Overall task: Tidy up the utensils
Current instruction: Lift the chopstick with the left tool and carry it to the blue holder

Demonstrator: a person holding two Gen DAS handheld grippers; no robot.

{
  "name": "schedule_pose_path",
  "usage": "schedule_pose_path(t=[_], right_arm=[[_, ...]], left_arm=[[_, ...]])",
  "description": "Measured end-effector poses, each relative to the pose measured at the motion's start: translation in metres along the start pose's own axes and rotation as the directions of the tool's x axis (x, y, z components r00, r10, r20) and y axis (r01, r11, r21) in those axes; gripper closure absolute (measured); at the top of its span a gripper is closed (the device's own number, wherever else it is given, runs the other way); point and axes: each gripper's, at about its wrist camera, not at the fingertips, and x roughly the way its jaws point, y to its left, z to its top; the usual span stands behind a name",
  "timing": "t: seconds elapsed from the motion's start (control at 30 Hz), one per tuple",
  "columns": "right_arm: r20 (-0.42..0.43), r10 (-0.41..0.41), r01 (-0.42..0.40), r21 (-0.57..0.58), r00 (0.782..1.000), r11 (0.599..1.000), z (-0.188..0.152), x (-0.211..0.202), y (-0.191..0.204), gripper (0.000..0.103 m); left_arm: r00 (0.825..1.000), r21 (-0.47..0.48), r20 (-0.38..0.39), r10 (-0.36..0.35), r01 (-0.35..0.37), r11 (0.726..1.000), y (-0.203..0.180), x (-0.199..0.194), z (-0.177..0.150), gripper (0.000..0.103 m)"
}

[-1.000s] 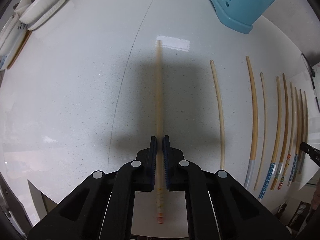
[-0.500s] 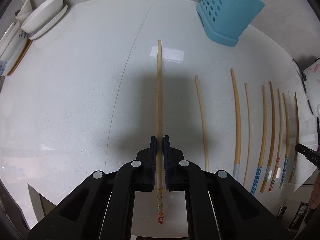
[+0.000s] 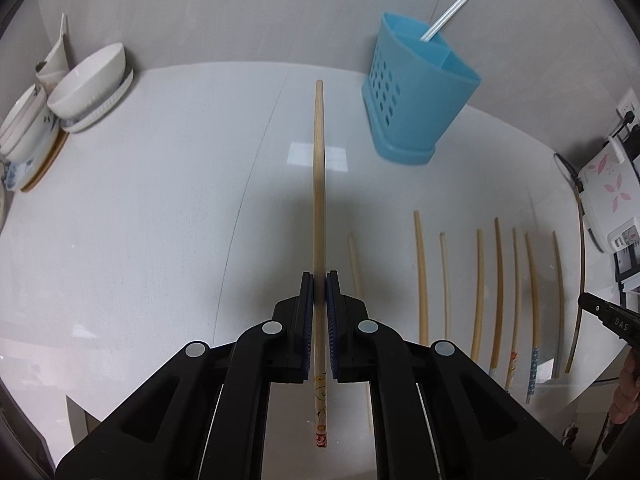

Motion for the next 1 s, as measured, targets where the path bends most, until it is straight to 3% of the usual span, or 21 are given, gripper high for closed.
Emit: schedule_pose_path(t=[0.47, 0.8, 1.0], right_arm=[[0.165, 0.062, -0.054, -0.052, 0.984, 0.997, 0.045, -0.038, 0.032, 0.097], [0.257, 0.126, -0.104, -0.096, 0.958, 0.990, 0.084, -0.053, 0.060, 0.097], [0.320, 0.186, -0.155, -0.120, 0.929, 0.981, 0.111, -0.061, 0.075, 0.097]], left_arm=[[0.984, 0.061, 0.166, -0.064, 0.055, 0.997, -0.033, -0.025, 0.050, 0.097], [0.939, 0.089, 0.319, -0.131, 0.108, 0.990, -0.052, -0.038, 0.093, 0.097], [0.907, 0.096, 0.379, -0.182, 0.158, 0.983, -0.059, -0.036, 0.117, 0.097]])
